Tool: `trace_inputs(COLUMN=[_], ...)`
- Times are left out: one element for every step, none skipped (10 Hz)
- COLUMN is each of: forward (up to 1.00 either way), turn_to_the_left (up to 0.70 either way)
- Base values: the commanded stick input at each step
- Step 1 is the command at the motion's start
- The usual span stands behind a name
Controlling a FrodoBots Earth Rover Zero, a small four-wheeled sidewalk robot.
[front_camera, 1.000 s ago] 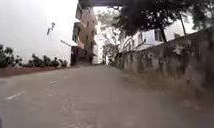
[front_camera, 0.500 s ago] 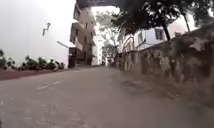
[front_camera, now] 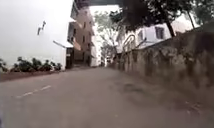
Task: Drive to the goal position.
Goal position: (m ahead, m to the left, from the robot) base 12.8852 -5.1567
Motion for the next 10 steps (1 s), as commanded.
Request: trace_inputs(forward=[1.0,1.0,1.0,1.0,1.0,1.0,1.0,1.0,1.0,1.0], turn_to_the_left=[0.0,0.0,0.0,0.0,0.0,0.0,0.0,0.0,0.0,0.0])
